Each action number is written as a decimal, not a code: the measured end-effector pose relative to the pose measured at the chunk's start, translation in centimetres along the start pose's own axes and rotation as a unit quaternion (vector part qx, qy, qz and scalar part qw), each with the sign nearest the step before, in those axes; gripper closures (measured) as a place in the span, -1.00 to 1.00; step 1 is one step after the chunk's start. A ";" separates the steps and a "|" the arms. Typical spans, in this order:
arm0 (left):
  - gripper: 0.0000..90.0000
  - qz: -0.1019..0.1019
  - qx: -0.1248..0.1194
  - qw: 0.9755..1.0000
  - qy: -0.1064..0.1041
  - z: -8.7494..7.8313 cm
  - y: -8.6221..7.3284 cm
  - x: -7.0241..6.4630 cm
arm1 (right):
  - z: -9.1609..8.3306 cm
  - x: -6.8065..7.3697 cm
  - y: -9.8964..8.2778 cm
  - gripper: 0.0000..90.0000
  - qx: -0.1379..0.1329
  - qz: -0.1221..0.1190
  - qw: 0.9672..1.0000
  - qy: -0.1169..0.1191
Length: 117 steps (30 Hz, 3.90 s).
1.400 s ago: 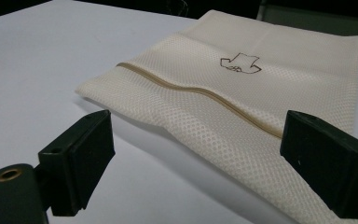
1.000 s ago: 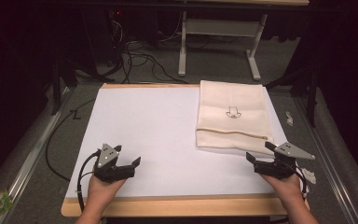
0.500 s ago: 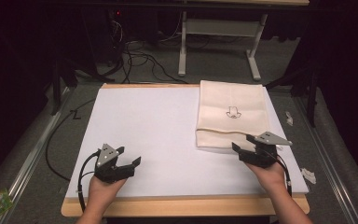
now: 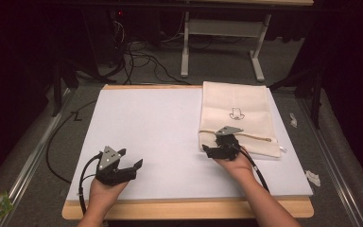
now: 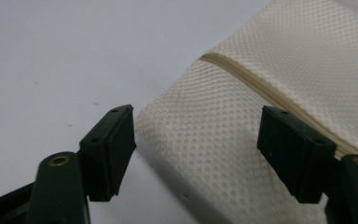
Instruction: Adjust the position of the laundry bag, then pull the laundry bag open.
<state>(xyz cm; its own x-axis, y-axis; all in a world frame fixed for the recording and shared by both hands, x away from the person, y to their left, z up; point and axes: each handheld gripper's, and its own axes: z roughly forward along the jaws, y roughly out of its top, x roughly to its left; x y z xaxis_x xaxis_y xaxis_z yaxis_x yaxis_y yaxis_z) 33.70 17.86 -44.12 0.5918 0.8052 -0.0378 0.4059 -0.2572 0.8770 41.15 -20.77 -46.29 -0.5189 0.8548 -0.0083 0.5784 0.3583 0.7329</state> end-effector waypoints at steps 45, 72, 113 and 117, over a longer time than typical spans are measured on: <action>-0.23 -0.038 0.048 0.996 -0.059 3.2 0.1 -2.1 | -9.9 -1.0 -5.1 0.24 -0.065 -0.063 0.996 -0.010; 0.88 0.020 0.133 0.988 -0.070 5.2 -1.3 -5.9 | -4.7 -5.1 -5.7 0.96 0.024 0.013 1.000 -0.012; -0.18 -0.002 0.027 1.000 -0.015 2.2 -0.2 -2.7 | -8.6 -3.8 -9.7 0.74 0.017 0.056 0.998 0.037; -0.16 0.007 0.030 0.999 -0.013 2.4 -0.1 -3.3 | -8.7 -3.4 -9.4 0.87 0.018 0.034 0.999 0.026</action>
<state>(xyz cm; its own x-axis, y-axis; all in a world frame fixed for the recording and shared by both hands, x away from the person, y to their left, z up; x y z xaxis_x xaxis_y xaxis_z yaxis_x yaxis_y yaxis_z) 33.39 14.00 -45.18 0.6151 0.7875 -0.0386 0.4374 -0.3000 0.8478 31.99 -30.31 -47.19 -0.5090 0.8574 0.0762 0.6347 0.3140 0.7061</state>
